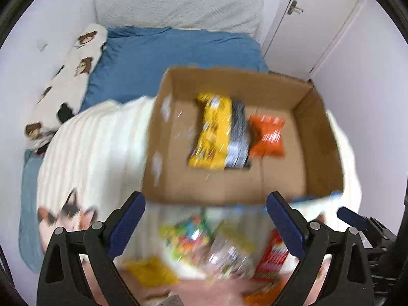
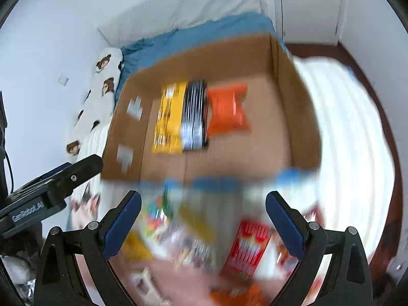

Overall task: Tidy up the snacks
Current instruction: 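Grasp the Franzzi cookie pack with left tool while right grasps yellow-white packet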

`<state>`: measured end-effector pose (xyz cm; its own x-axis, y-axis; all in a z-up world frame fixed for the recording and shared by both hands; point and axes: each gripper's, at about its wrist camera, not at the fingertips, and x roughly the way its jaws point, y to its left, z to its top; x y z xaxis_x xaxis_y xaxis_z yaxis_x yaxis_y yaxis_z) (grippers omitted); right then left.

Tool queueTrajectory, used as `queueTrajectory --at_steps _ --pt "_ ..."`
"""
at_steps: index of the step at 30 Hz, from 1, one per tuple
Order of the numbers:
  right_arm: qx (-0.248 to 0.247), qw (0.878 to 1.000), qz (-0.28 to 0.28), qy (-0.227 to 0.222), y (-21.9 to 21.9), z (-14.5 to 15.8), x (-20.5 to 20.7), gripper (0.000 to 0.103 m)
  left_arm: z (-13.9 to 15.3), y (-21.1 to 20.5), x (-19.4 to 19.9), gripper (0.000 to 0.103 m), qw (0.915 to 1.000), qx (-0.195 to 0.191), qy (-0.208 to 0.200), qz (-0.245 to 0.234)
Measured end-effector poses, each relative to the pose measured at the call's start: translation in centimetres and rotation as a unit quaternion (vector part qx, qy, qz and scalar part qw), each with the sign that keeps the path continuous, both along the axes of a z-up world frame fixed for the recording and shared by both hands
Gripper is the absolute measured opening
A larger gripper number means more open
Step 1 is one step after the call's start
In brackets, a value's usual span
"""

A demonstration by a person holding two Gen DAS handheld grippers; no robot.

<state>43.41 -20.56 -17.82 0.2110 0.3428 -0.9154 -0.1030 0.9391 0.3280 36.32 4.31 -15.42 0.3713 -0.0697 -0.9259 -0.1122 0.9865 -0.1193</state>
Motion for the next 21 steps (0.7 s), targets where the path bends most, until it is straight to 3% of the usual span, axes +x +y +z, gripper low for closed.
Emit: queueTrajectory --at_steps 5,8,10,14,16,19,20,21 --pt "0.047 0.995 -0.028 0.081 -0.8 -4.8 -6.6 0.1 -4.5 1.8 -8.0 0.098 0.9978 0.023 0.055 0.03" --pt "0.067 0.99 -0.037 0.122 -0.2 -8.0 -8.9 0.1 -8.9 4.1 -12.4 0.098 0.9908 0.028 0.111 0.073" --pt "0.077 0.986 -0.041 0.139 0.5 -9.5 -9.8 0.092 -11.9 5.5 -15.0 0.098 0.9832 0.02 0.15 0.101" --pt "0.087 0.982 -0.039 0.16 2.8 -11.5 -10.3 0.079 -17.0 6.9 -18.6 0.097 0.9673 -0.044 0.211 0.133" --pt "0.088 0.982 -0.04 0.164 4.0 -12.2 -9.9 0.075 -19.1 6.8 -19.6 0.097 0.9586 -0.082 0.231 0.146" --pt "0.082 0.982 -0.048 0.166 6.2 -13.1 -8.9 0.073 -21.0 6.4 -20.2 0.097 0.953 -0.108 0.238 0.152" --pt "0.082 0.981 -0.052 0.166 6.8 -13.4 -8.3 0.073 -21.4 6.2 -20.2 0.09 0.9536 -0.107 0.237 0.153" --pt "0.077 0.981 -0.056 0.167 7.5 -13.8 -7.8 0.073 -21.6 6.2 -20.2 0.068 0.9548 -0.104 0.233 0.153"
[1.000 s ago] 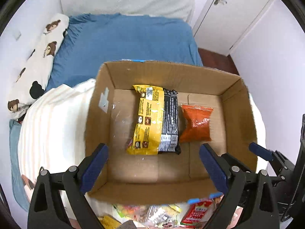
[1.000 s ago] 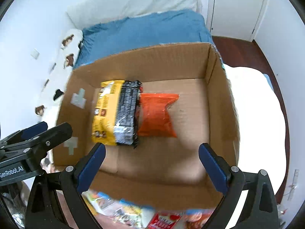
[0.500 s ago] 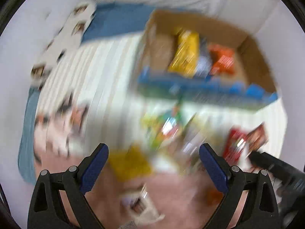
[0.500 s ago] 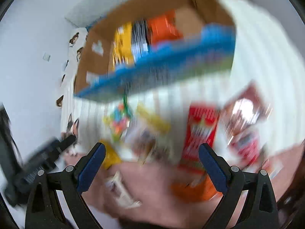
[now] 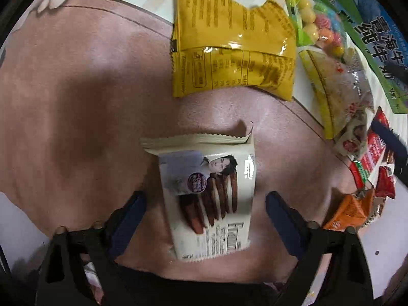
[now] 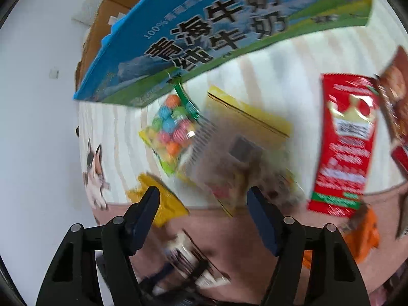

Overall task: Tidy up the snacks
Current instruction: 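Grasp the Franzzi cookie pack with left tool while right grasps yellow-white packet, then lower both packets into the box and open both tools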

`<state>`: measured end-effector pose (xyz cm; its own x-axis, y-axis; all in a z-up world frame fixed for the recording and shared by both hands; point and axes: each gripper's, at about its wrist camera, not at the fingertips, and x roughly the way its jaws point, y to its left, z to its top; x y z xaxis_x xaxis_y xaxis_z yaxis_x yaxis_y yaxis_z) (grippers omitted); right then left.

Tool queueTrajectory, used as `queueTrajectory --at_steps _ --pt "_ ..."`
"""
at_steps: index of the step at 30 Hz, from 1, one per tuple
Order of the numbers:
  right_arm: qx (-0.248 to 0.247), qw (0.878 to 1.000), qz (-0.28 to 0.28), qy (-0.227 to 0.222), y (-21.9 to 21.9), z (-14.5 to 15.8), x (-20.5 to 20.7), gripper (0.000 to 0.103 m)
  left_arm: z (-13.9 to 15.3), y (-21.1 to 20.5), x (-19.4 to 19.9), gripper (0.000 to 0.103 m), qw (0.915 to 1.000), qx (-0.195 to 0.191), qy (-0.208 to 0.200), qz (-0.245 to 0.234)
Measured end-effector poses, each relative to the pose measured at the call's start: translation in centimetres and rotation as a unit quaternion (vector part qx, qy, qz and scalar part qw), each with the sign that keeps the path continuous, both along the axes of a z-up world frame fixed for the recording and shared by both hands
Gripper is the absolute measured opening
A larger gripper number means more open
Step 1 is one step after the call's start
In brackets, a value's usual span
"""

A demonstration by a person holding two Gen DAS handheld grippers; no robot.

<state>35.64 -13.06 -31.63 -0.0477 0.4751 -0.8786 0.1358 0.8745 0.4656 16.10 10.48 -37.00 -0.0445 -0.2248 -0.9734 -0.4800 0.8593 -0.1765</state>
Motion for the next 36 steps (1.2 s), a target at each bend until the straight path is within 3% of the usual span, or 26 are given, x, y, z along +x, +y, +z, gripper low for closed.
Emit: queueTrajectory --at_steps 2,6,8,12,15,16,18,19,21,23,24,25,29,30,31,36 --pt "-0.012 1.0 -0.003 0.009 1.1 -0.9 0.9 0.073 -0.3 0.0 -0.2 0.057 1.0 0.01 0.001 -0.001" --pt "-0.055 0.997 -0.015 0.046 2.5 -3.4 1.9 0.07 0.0 0.2 -0.5 0.057 0.9997 0.022 -0.007 -0.005" --pt "-0.068 0.996 -0.013 0.059 2.6 -4.7 1.7 0.057 0.0 0.4 -0.5 0.057 0.9997 0.022 -0.008 -0.006" --pt "-0.083 0.991 0.1 0.02 3.8 -4.3 0.4 0.049 -0.3 0.9 -0.4 0.058 0.9999 0.014 -0.006 -0.008" --pt "-0.098 0.973 0.209 0.001 4.5 -3.3 -1.3 0.046 -0.6 1.8 -0.6 0.059 0.9999 0.008 -0.005 -0.008" --pt "-0.109 0.958 0.266 -0.005 4.9 -2.9 -2.4 0.046 -0.6 2.1 -0.6 0.059 0.9999 0.008 -0.004 -0.01" --pt "-0.132 0.936 0.326 -0.013 5.1 -2.5 -4.3 0.046 -1.2 2.2 0.1 0.059 0.9999 0.008 -0.003 -0.011" --pt "-0.146 0.92 0.364 -0.014 5.2 -2.4 -5.6 0.046 -1.3 2.2 0.1 0.059 0.9999 0.009 -0.002 -0.012" --pt "-0.15 0.913 0.379 -0.008 5.0 -2.4 -6.6 0.046 -1.8 1.6 0.5 0.059 0.9998 0.012 0.002 -0.017" --pt "-0.141 0.921 0.363 -0.008 4.6 -2.2 -7.0 0.054 -2.0 1.5 1.0 0.059 0.9996 0.017 0.006 -0.022" --pt "-0.131 0.928 0.348 -0.006 4.1 -2.1 -6.8 0.069 -2.1 1.2 1.1 0.06 0.9996 0.018 0.007 -0.021" --pt "-0.114 0.94 0.321 -0.006 3.6 -2.0 -6.6 0.074 -2.3 1.0 1.2 0.061 0.9996 0.02 0.008 -0.021" --pt "-0.077 0.974 0.214 0.001 1.1 -2.3 -6.1 0.074 -2.6 0.0 1.9 0.061 0.9994 0.029 0.004 -0.02" --pt "-0.075 0.978 0.196 0.004 0.5 -2.5 -6.0 0.072 -2.7 -0.4 1.9 0.06 0.9992 0.034 0.001 -0.022" --pt "-0.081 0.981 0.175 0.004 0.1 -2.9 -6.2 0.063 -2.5 -0.7 1.9 0.058 0.9987 0.044 -0.002 -0.027" --pt "-0.12 0.978 0.165 -0.041 0.1 -2.5 -7.4 0.043 -1.0 -2.5 1.0 0.056 0.9954 0.08 -0.021 -0.049"
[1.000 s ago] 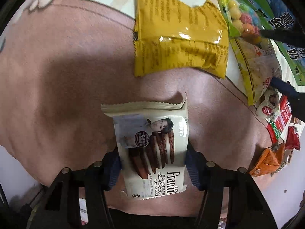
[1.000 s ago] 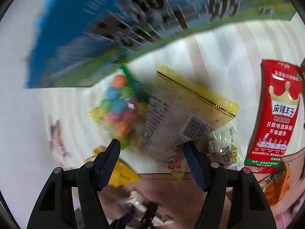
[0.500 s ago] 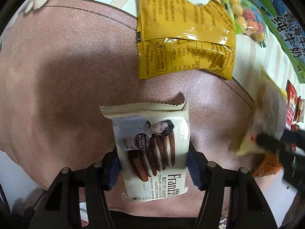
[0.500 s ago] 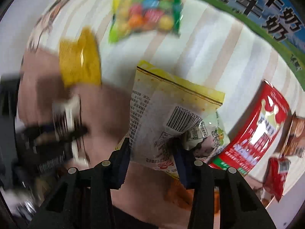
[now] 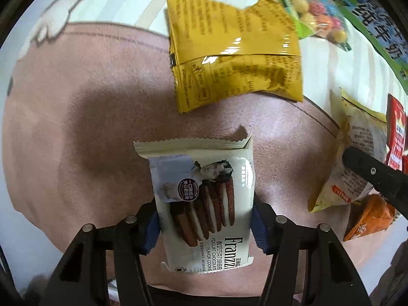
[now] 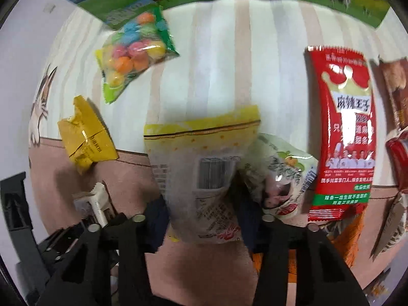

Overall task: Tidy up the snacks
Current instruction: 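Lower both packets into the box and open both tools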

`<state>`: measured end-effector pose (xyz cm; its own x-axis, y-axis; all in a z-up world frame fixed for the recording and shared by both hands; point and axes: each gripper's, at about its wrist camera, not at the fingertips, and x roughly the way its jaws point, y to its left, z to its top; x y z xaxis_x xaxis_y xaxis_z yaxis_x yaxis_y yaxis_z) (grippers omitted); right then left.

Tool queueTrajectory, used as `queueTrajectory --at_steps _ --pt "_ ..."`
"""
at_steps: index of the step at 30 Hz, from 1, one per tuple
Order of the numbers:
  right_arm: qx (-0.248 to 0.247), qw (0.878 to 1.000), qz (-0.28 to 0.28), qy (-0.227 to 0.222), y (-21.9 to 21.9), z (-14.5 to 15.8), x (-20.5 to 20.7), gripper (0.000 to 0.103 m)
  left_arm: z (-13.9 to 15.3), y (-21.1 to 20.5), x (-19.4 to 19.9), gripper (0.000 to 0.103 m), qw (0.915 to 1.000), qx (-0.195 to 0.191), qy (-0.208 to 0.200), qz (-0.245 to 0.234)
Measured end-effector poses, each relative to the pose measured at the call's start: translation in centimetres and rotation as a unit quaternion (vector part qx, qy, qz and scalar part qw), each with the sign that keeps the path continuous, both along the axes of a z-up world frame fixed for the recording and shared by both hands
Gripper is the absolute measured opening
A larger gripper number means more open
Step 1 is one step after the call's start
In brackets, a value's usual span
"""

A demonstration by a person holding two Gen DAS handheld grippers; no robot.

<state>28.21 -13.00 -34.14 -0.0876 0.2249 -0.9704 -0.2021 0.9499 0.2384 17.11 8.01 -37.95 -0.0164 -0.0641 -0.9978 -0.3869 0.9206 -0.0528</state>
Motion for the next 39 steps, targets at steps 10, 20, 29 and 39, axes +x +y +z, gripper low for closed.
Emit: queueTrajectory --at_steps 10,20,29,39 --pt "0.079 0.996 -0.02 -0.028 -4.0 6.9 0.3 0.037 6.9 -3.2 0.7 0.056 0.9966 0.021 -0.071 -0.038" --pt "0.17 0.98 -0.066 -0.082 -7.9 16.2 3.7 0.037 17.0 -5.3 6.8 0.056 0.9833 -0.026 -0.161 -0.082" --pt "0.165 0.969 -0.099 -0.156 -10.3 22.4 13.8 0.037 24.2 -5.7 18.9 0.056 0.9678 -0.001 -0.206 -0.145" --pt "0.109 0.984 -0.098 -0.1 -8.1 18.4 25.3 0.037 18.3 -4.9 31.7 0.056 0.9827 -0.01 -0.097 -0.157"
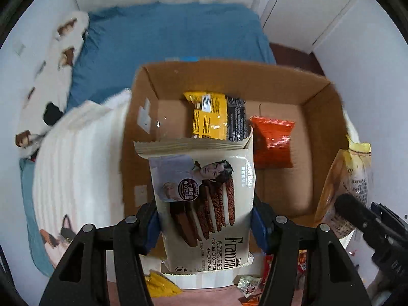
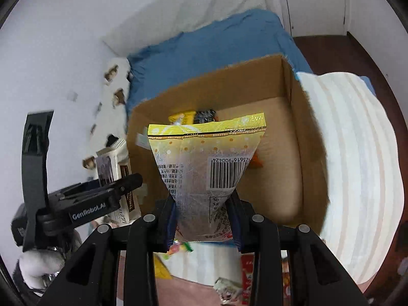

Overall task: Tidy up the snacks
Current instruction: 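Lower both packets into the box and open both tools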

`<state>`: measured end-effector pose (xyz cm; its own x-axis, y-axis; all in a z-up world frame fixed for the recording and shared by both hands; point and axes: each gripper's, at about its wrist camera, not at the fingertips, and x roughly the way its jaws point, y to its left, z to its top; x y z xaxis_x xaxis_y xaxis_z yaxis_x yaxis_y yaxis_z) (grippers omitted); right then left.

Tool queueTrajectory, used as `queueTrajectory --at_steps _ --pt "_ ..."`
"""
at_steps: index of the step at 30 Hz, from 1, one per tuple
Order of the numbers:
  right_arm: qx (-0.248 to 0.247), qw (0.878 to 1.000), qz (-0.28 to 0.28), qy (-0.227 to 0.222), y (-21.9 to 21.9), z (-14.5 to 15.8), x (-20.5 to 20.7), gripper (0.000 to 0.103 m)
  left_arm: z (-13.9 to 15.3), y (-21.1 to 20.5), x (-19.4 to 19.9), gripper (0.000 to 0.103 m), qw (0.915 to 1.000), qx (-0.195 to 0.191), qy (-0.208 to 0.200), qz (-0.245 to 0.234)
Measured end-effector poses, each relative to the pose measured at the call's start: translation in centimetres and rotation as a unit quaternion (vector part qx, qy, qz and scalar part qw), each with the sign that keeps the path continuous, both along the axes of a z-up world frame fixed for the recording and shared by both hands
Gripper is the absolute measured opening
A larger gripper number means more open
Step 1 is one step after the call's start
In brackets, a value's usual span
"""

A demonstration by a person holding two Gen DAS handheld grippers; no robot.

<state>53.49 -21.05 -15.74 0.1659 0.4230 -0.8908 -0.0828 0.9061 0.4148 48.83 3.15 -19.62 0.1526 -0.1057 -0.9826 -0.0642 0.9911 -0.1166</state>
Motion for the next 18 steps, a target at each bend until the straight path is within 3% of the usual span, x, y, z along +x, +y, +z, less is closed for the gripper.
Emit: queueTrajectory --at_steps 7,14,15,16,17,18 --pt "-0.019 0.998 0.006 0.06 1.4 -5.7 1.7 0.037 -5.8 -0.8 2.4 0.057 0.9973 -0.004 0.072 -0.01" --pt "-0.038 0.994 0.015 0.104 2.2 -9.5 2.4 0.04 -8.0 -1.0 2.7 0.058 0.9947 -0.01 0.101 -0.013" --pt "-0.046 0.993 0.018 0.111 2.3 -9.9 2.5 0.054 -8.2 -1.2 2.4 0.058 0.9939 -0.013 0.109 -0.014" --pt "-0.053 0.991 0.018 0.118 2.2 -10.2 2.6 0.082 -8.4 -1.2 2.4 0.059 0.9933 -0.016 0.114 -0.015" --pt "-0.057 0.991 0.015 0.124 2.1 -10.4 2.7 0.093 -8.4 -1.1 2.3 0.063 0.9934 -0.013 0.113 -0.017" --pt "-0.06 0.99 0.015 0.125 2.1 -10.6 2.8 0.098 -8.3 -1.0 2.2 0.08 0.9937 -0.003 0.111 -0.016"
